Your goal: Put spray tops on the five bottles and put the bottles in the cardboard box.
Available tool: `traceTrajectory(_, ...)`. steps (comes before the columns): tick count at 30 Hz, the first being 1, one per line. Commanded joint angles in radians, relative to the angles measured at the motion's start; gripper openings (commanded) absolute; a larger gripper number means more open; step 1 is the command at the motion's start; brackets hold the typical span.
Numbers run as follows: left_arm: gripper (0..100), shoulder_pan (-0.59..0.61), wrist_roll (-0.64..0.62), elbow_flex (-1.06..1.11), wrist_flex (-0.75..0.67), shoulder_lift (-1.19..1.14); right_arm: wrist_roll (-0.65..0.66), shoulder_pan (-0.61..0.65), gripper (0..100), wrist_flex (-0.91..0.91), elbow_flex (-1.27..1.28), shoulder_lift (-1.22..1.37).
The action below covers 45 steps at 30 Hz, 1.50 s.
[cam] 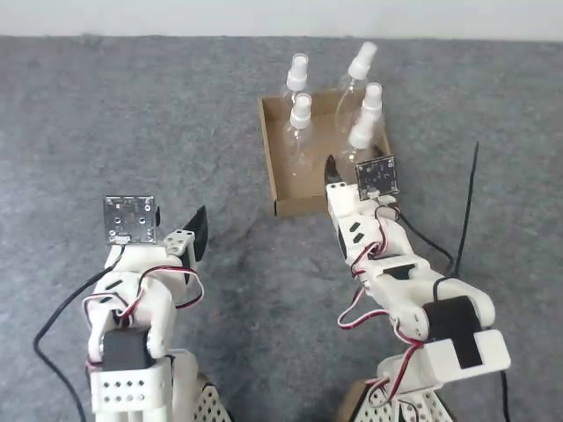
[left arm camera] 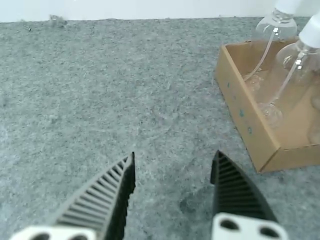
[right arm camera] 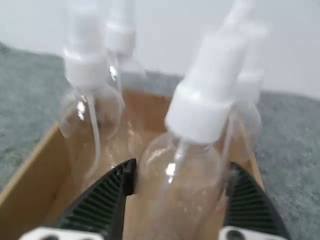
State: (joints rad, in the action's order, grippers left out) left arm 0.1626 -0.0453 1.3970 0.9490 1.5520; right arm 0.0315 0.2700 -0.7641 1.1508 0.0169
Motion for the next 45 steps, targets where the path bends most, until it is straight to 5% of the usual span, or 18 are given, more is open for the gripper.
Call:
traceTrajectory(1, 23, 0.005, 0.009, -0.001, -0.034, 0.009, 0.014, 0.002, 23.3, -0.013, -0.005, -0.044)
traceTrajectory(23, 23, 0.005, 0.009, 0.001, -0.034, 0.009, 0.068, 0.012, 23.5, -0.004, -0.023, -0.082)
traceTrajectory(45, 23, 0.003, 0.009, 0.001, -0.034, 0.009, 0.063, 0.013, 23.5, 0.380, -0.035, -0.452)
